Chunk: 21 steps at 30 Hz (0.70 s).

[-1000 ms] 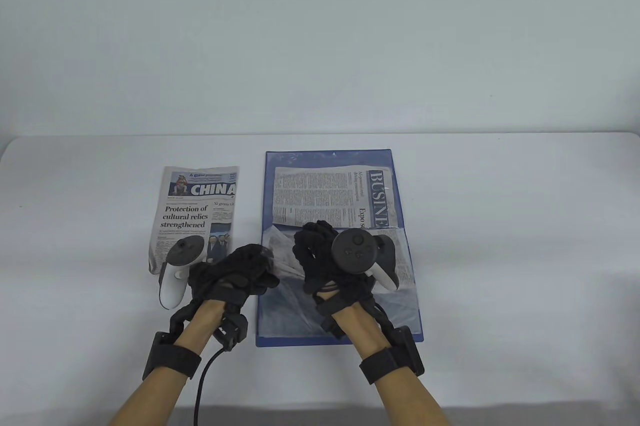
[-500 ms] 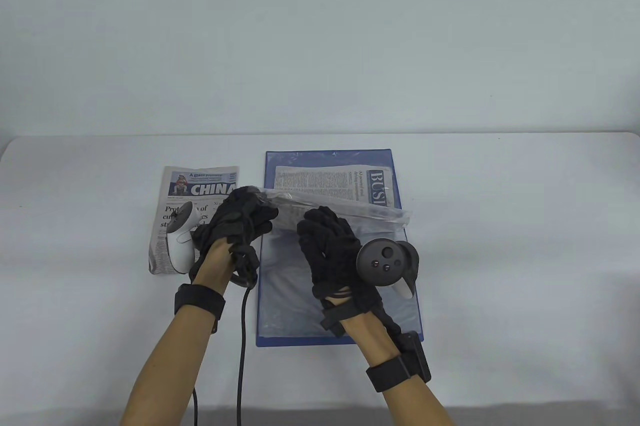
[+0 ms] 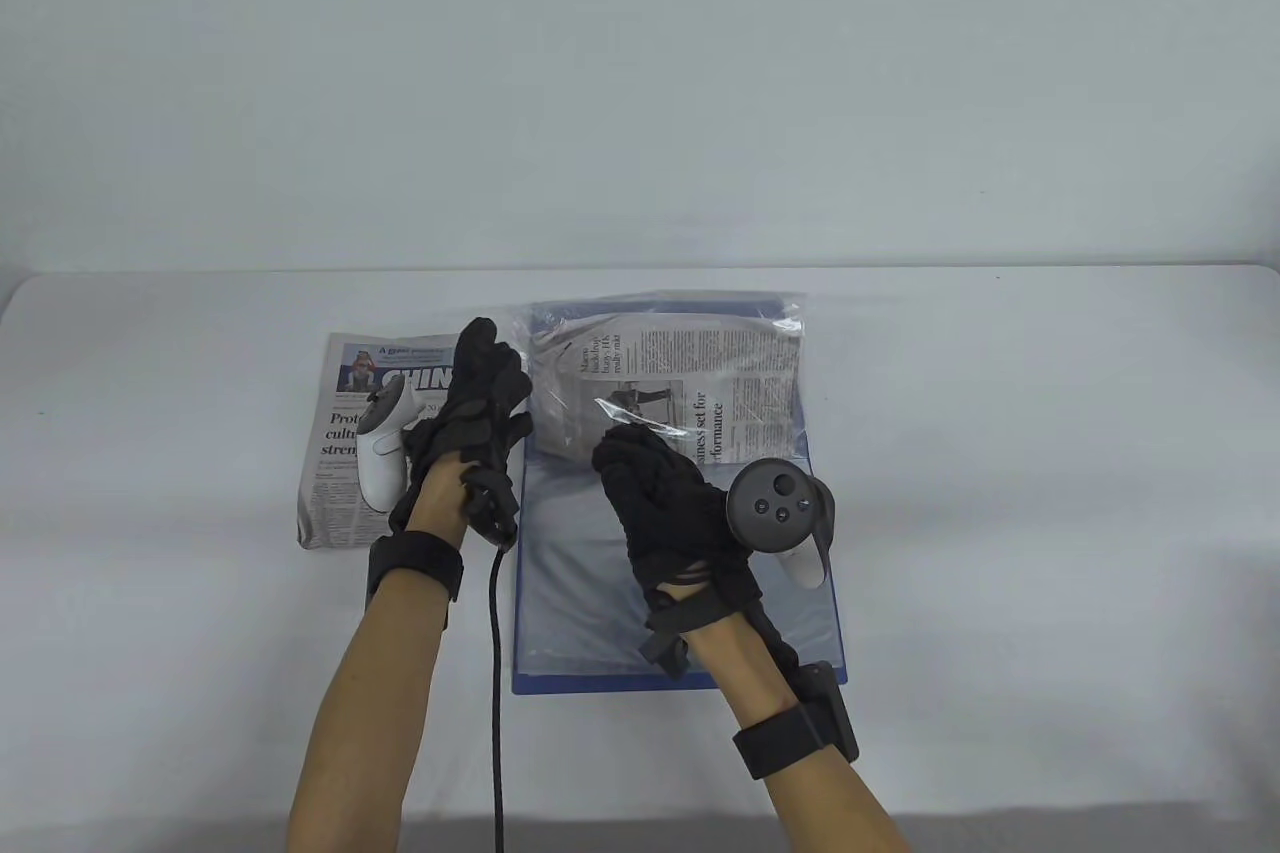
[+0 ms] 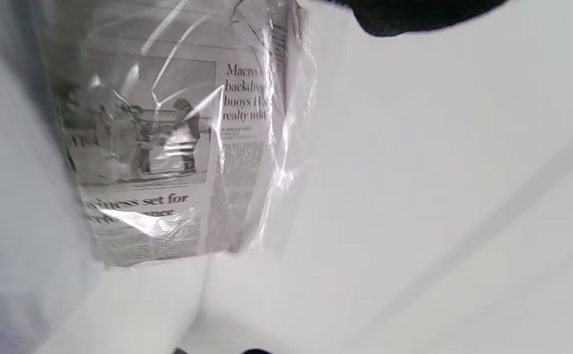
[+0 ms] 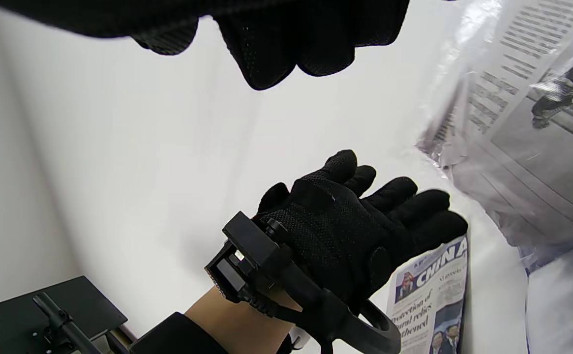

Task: Insert newspapers into folder

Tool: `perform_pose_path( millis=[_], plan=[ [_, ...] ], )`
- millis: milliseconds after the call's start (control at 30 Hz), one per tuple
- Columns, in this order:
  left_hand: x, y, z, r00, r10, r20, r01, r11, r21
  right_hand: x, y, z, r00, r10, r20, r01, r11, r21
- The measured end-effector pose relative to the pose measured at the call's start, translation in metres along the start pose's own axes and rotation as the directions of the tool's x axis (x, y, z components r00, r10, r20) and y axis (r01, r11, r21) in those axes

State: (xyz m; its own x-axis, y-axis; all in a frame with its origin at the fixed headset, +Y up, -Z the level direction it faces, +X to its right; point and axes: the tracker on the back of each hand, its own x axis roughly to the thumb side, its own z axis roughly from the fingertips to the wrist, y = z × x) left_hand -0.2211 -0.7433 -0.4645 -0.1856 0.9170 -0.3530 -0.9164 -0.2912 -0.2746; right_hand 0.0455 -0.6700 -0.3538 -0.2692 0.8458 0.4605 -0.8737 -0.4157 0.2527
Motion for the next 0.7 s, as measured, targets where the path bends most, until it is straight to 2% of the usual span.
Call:
perform_pose_path(
  millis=[100, 233, 300, 433, 567, 700],
  plan=[
    [0.0, 0.008, 0.011, 0.982, -0.187, -0.028, 0.189, 0.98, 0.064, -0.004, 0.003, 0.0, 1.0, 0.0, -0.029, 0.001, 1.0, 0.027],
    [0.0, 0.014, 0.034, 0.969, -0.243, 0.039, 0.24, 0.968, 0.08, -0.013, 0.011, -0.002, 0.993, 0.042, -0.113, -0.028, 0.992, 0.124],
    [0.004, 0.016, 0.053, 0.957, -0.282, 0.063, 0.279, 0.959, 0.046, -0.02, 0.017, -0.003, 0.983, 0.095, -0.154, -0.067, 0.982, 0.179],
    [0.011, 0.019, 0.091, 0.924, -0.37, 0.099, 0.366, 0.929, 0.052, -0.029, 0.029, -0.005, 0.965, 0.183, -0.19, -0.124, 0.951, 0.285],
    [-0.001, 0.011, 0.119, 0.911, -0.385, 0.151, 0.384, 0.923, 0.038, -0.04, 0.042, -0.004, 0.926, 0.304, -0.225, -0.201, 0.899, 0.39],
    [-0.014, 0.001, 0.121, 0.875, -0.442, 0.197, 0.46, 0.886, -0.055, -0.052, 0.059, -0.001, 0.846, 0.487, -0.219, -0.322, 0.792, 0.519]
  ],
)
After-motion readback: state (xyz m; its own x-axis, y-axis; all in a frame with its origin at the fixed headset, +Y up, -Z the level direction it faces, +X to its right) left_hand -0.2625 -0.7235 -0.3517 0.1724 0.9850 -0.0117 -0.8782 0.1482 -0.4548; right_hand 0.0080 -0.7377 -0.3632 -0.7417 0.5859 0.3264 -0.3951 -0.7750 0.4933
